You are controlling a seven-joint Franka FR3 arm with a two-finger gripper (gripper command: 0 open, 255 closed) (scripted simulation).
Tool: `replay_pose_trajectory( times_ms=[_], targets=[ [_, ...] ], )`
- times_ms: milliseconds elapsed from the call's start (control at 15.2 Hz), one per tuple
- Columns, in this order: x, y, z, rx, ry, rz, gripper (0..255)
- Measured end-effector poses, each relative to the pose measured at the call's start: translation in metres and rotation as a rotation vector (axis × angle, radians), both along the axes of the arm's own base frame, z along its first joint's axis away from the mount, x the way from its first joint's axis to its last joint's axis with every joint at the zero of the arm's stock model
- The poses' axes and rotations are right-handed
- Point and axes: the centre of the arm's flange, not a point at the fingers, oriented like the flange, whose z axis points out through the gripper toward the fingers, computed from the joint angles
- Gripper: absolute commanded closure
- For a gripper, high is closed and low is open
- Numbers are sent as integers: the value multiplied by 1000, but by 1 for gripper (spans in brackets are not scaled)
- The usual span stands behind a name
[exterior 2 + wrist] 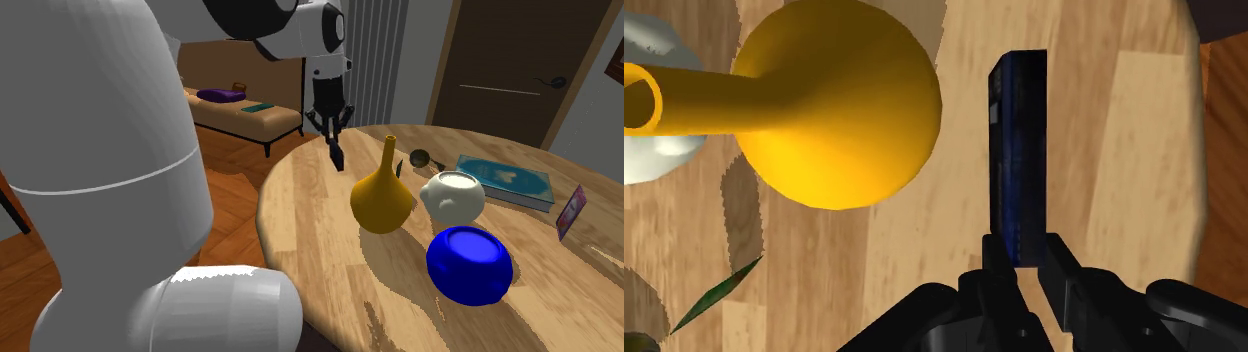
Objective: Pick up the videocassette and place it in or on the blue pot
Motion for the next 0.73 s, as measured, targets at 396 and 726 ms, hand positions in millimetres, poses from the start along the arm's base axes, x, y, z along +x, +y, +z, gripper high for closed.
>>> replay_pose_trajectory(
  times_ms=[396, 726],
  targets=[
    [-55, -55, 8, 0, 0, -1, 255],
    [-104, -100, 14, 0, 0, -1, 255]
  ],
)
